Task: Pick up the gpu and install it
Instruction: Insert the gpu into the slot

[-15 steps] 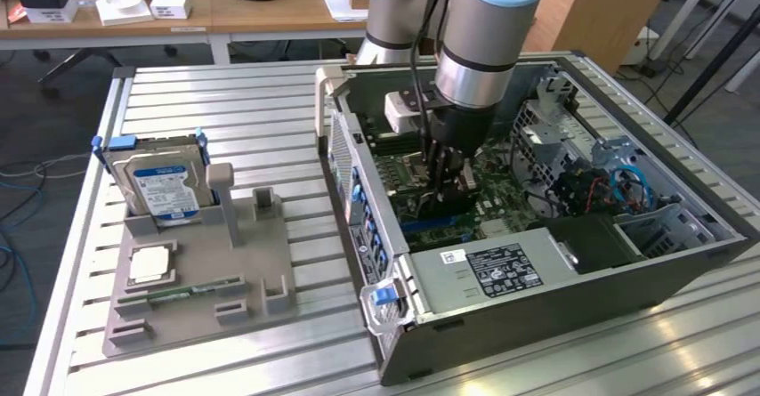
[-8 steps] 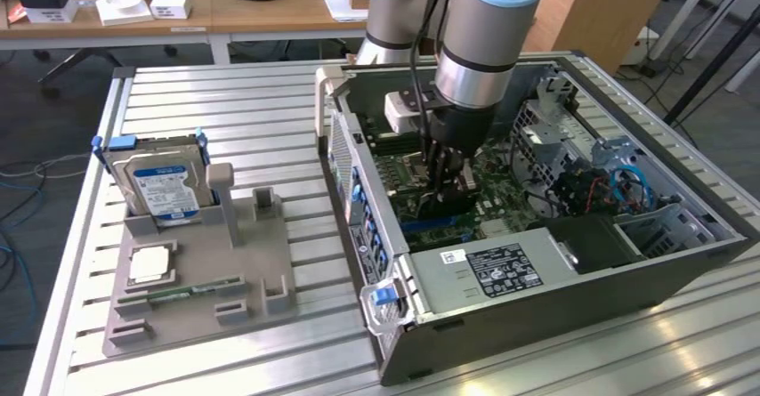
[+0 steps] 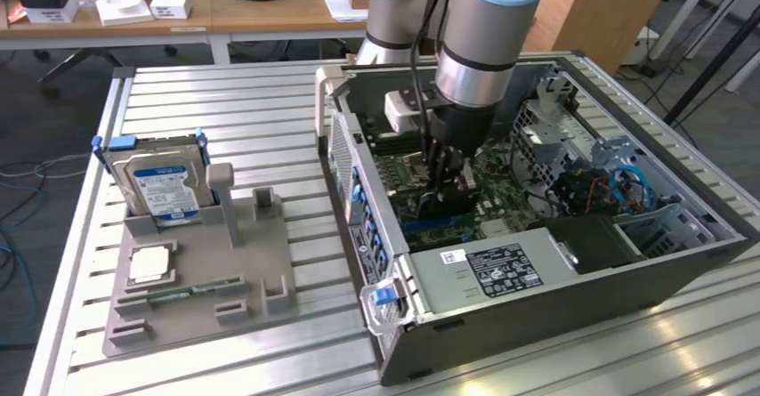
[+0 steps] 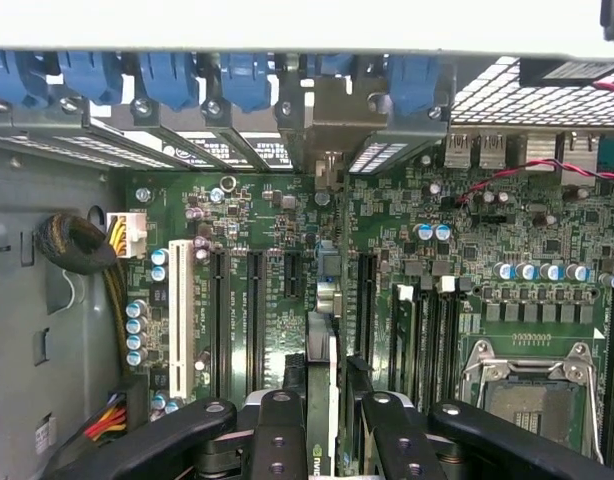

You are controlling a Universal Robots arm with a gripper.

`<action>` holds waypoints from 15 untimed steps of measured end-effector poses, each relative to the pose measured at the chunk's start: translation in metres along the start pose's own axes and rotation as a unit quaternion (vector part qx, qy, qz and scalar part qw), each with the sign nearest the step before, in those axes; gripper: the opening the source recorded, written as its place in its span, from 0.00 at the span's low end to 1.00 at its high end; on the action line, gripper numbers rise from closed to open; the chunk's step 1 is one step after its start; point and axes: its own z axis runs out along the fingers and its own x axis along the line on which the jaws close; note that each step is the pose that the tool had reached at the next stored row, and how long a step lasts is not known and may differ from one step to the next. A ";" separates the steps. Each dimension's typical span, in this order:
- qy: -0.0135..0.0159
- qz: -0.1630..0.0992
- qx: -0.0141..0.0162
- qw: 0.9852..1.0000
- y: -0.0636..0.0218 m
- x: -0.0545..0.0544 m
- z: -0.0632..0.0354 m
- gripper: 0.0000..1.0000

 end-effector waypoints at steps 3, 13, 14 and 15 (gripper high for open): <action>0.000 0.000 0.000 1.000 0.0000 0.000 -0.0005 0.26; -0.005 0.000 0.001 1.000 0.0000 0.000 -0.0005 0.26; -0.007 0.000 0.002 1.000 0.0001 0.000 -0.0006 0.26; -0.009 0.000 0.002 1.000 0.0001 0.000 -0.0006 0.26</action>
